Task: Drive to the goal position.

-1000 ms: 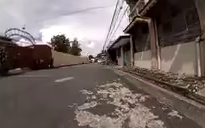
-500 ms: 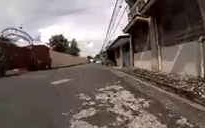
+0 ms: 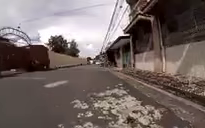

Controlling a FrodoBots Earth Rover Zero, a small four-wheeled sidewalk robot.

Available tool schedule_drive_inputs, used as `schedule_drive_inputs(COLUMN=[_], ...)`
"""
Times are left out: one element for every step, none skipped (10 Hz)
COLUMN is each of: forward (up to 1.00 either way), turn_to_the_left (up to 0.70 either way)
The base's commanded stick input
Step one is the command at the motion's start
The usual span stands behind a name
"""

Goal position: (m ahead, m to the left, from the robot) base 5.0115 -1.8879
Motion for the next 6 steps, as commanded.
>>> schedule_drive_inputs(forward=[0.7,0.7,0.7,0.7,0.7,0.7], turn_to_the_left=[0.0,0.0,0.0,0.0,0.0,0.0])
